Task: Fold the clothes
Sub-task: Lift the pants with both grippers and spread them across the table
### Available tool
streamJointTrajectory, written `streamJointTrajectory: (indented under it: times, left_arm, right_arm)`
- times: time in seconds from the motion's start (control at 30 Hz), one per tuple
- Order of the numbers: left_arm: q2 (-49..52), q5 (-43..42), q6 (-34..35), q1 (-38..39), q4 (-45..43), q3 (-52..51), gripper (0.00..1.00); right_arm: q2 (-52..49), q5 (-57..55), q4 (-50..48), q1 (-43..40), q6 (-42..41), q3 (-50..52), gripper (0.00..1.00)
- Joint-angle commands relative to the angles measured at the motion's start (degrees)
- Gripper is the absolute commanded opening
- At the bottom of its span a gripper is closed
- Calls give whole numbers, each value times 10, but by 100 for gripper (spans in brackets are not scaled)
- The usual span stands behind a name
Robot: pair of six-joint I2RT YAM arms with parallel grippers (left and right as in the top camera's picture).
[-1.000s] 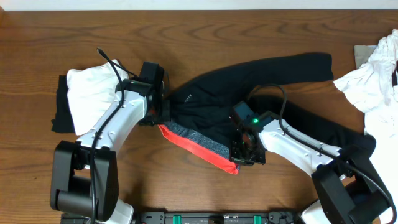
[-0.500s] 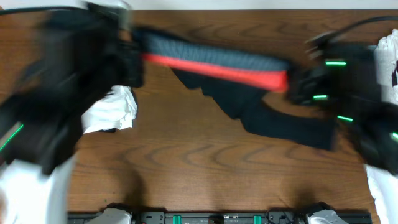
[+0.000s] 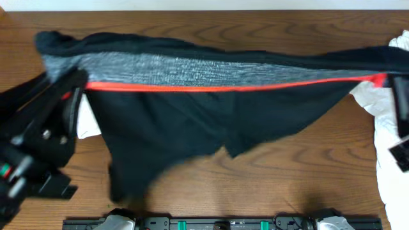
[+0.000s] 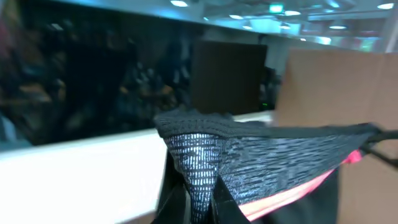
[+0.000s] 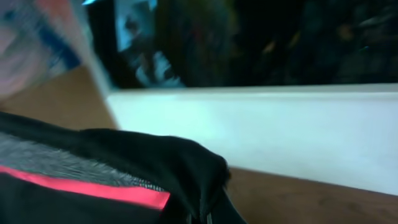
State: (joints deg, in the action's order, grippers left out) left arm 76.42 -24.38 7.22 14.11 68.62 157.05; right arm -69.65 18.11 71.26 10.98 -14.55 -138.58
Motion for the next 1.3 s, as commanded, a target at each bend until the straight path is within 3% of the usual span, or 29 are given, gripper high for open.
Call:
streamJointTrajectory:
  times: [0.0, 0.1, 0.17, 0.2, 0.27, 0.3, 0.37, 0.4, 0.5, 0.6, 0.73, 0.87, 0.93, 1.0, 1.07, 1.1, 1.13, 1.17, 1.2, 1.27]
  left_arm:
    - [43, -49, 59, -8, 7, -9, 6]
    - [77, -38, 90, -8, 29, -9, 6]
    - [94, 12, 117, -8, 34, -9, 6]
    - [102, 8, 131, -8, 26, -9, 6]
    - [117, -77, 128, 0, -5, -9, 7]
    - [126, -87, 128, 8, -10, -9, 6]
    - [129, -9, 124, 0, 7, -9, 6]
    - [126, 40, 124, -13, 17, -9, 6]
    - [112, 159, 105, -42, 13, -9, 6]
    - [94, 212, 66, -52, -29, -9, 6]
    - [69, 186, 9, -52, -109, -9, 6]
    - [59, 200, 0, -52, -108, -9, 6]
    - [59, 173, -11, -52, -92, -9, 6]
    - [64, 151, -32, -52, -85, -9, 6]
    - [74, 160, -10, -52, -85, -9, 6]
    - [76, 126, -8, -52, -85, -9, 6]
    - [79, 71, -22, -52, -87, -9, 6]
    - [85, 36, -31, -52, -91, -9, 6]
    - [89, 48, -20, -52, -94, -9, 6]
    - [96, 46, 10, -52, -96, -9, 6]
  right_arm:
    - [-57, 114, 6, -12, 19, 7, 2]
    - [-94, 104, 48, -12, -97, 7, 1]
    - [-119, 136, 48, -12, -88, 7, 1]
    - [-130, 137, 49, -12, -88, 7, 1]
    - [-151, 150, 42, -11, -129, 7, 1]
    - [-163, 223, 9, 0, -114, 7, 1]
    - [-178, 317, -37, 17, -10, 7, 2]
    - [-181, 298, -33, 18, 0, 7, 1]
    - [-181, 67, 8, -18, -49, 7, 1]
    - [-173, 75, -26, -59, -69, 5, 1]
    - [-152, 266, -184, -100, -52, 5, 1]
    - [-130, 150, -174, -104, -67, 5, 1]
    - [-125, 181, -171, -104, -38, 5, 1]
    - [-123, 229, -178, -100, 45, 5, 2]
    - [-123, 143, -153, -101, -60, 5, 1]
    - [-123, 166, -153, -100, -73, 5, 1]
    - [-123, 238, -171, -97, -26, 5, 1]
    - [-125, 341, -191, -91, 77, 5, 1]
    - [-124, 340, -188, -90, 91, 5, 2]
    - [-121, 175, -148, -91, -7, 5, 1]
